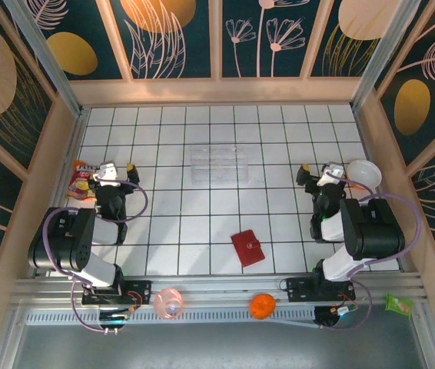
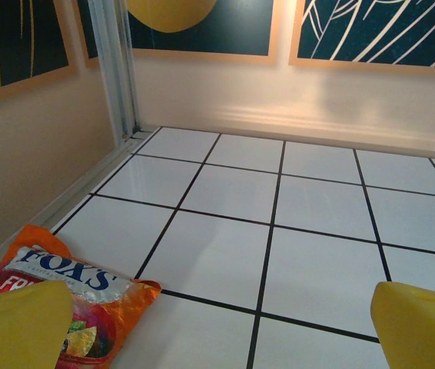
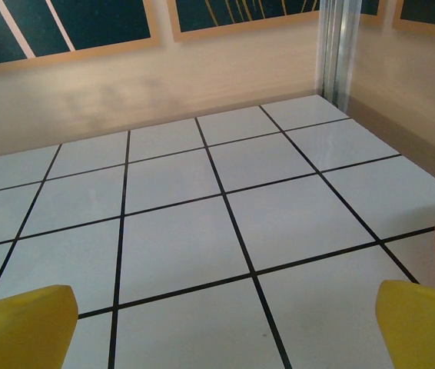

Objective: Take the credit cards out of the card holder

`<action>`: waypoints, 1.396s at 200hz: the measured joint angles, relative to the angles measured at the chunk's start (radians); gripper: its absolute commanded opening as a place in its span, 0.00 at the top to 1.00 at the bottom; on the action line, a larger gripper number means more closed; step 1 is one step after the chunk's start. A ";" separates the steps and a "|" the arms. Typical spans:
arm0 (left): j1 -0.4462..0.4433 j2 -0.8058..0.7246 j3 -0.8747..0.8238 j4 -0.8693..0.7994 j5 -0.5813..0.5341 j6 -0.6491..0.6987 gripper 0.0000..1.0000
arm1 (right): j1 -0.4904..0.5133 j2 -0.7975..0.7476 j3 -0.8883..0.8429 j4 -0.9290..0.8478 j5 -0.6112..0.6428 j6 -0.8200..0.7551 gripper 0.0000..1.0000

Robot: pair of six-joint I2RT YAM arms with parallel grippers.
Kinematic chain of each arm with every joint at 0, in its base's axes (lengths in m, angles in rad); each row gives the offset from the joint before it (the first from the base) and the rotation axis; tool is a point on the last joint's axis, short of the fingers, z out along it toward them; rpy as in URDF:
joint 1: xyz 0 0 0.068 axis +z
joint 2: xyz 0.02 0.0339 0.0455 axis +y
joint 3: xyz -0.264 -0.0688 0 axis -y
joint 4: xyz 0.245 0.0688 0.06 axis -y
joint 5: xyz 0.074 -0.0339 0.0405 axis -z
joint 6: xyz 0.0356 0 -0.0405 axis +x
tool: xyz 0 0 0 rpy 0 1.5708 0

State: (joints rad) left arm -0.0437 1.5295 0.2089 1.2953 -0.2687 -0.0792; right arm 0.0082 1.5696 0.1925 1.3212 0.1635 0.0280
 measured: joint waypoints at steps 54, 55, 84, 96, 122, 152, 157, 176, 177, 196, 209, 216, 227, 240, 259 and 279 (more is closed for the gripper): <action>0.000 -0.208 0.098 -0.259 0.026 -0.020 0.01 | 0.040 -0.084 0.035 -0.092 0.047 -0.008 0.01; 0.000 -0.210 0.099 -0.261 0.026 -0.021 0.01 | 0.041 -0.085 0.037 -0.097 0.047 -0.009 0.01; 0.000 -0.256 0.105 -0.344 0.030 -0.055 0.01 | 0.063 -0.142 0.125 -0.232 0.085 -0.027 0.01; 0.000 -0.273 0.103 -0.365 0.029 -0.076 0.01 | 0.077 -0.168 0.143 -0.274 0.117 -0.026 0.01; 0.000 -0.328 0.086 -0.356 0.000 -0.157 0.01 | 0.105 -0.235 0.151 -0.344 0.211 0.005 0.01; 0.000 -0.386 0.098 -0.425 -0.103 -0.374 0.01 | 0.111 -0.260 0.237 -0.509 0.347 0.181 0.01; 0.000 -0.401 0.110 -0.471 -0.130 -0.439 0.01 | 0.111 -0.260 0.269 -0.575 0.372 0.243 0.01; 0.002 -0.436 0.162 -0.617 -0.208 -0.628 0.01 | 0.077 -0.238 0.402 -0.792 0.368 0.396 0.02; 0.002 -0.438 0.164 -0.623 -0.211 -0.639 0.01 | 0.074 -0.235 0.411 -0.804 0.363 0.404 0.01; 0.005 -0.459 0.170 -0.660 -0.217 -0.731 0.01 | 0.043 -0.219 0.459 -0.881 0.348 0.478 0.01; 0.005 -0.464 0.166 -0.664 -0.209 -0.772 0.01 | 0.044 -0.225 0.437 -0.902 0.349 0.517 0.01; 0.005 -0.469 0.158 -0.655 -0.199 -0.788 0.01 | 0.044 -0.230 0.422 -0.912 0.344 0.536 0.01; 0.005 -0.477 0.142 -0.643 -0.176 -0.802 0.01 | 0.038 -0.238 0.399 -0.928 0.321 0.556 0.01; 0.005 -0.483 0.135 -0.642 -0.140 -0.806 0.01 | 0.030 -0.247 0.388 -0.938 0.270 0.559 0.01; 0.005 -0.485 0.144 -0.649 -0.064 -0.805 0.01 | 0.031 -0.267 0.390 -0.954 0.187 0.558 0.01; 0.005 -0.485 0.177 -0.684 0.014 -0.801 0.01 | 0.051 -0.297 0.391 -0.980 0.105 0.558 0.03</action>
State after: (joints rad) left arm -0.0391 1.0447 0.3862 0.6117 -0.2546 -0.8803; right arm 0.0589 1.2724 0.5835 0.3412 0.2680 0.5865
